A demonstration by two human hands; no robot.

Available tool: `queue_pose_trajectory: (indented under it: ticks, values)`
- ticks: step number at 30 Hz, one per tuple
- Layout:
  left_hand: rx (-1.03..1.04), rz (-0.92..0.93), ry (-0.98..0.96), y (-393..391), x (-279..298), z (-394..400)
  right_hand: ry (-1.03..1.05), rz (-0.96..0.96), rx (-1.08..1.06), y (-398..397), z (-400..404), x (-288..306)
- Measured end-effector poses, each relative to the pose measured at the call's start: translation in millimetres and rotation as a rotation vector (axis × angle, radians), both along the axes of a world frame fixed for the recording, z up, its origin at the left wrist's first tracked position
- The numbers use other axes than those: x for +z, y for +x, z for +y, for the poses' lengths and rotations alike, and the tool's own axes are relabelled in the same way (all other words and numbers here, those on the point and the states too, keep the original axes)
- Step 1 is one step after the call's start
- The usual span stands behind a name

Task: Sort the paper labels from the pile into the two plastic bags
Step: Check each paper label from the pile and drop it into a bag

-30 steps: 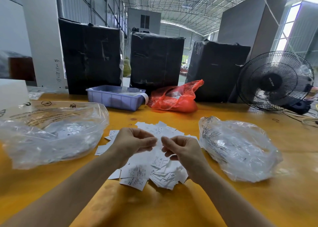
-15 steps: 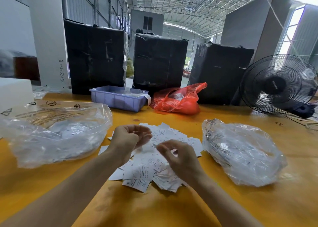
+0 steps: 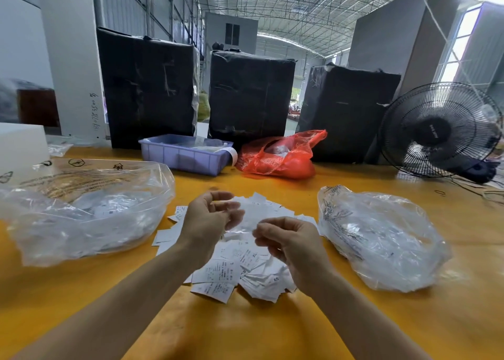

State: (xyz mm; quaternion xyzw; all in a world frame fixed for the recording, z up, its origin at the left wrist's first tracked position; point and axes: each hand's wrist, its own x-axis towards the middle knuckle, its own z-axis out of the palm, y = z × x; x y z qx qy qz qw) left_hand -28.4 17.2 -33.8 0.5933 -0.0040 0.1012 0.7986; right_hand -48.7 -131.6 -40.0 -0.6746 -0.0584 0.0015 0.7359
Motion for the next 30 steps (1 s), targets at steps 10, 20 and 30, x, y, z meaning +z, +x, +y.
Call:
queue_pose_trajectory:
  ticks: [10,20,30]
  values:
    - [-0.23,0.009,0.562,-2.3,-0.2,16.3,-0.457,-0.281,0.083,2.6,-2.1,-1.7]
    - [0.099,0.033,0.345,9.8,1.0,31.9,-1.262,-0.646,0.139,10.2,29.7,-32.2]
    - [0.01,0.017,0.308,7.0,-0.2,24.7,-0.776,-0.346,0.015,13.0,6.7,-14.8]
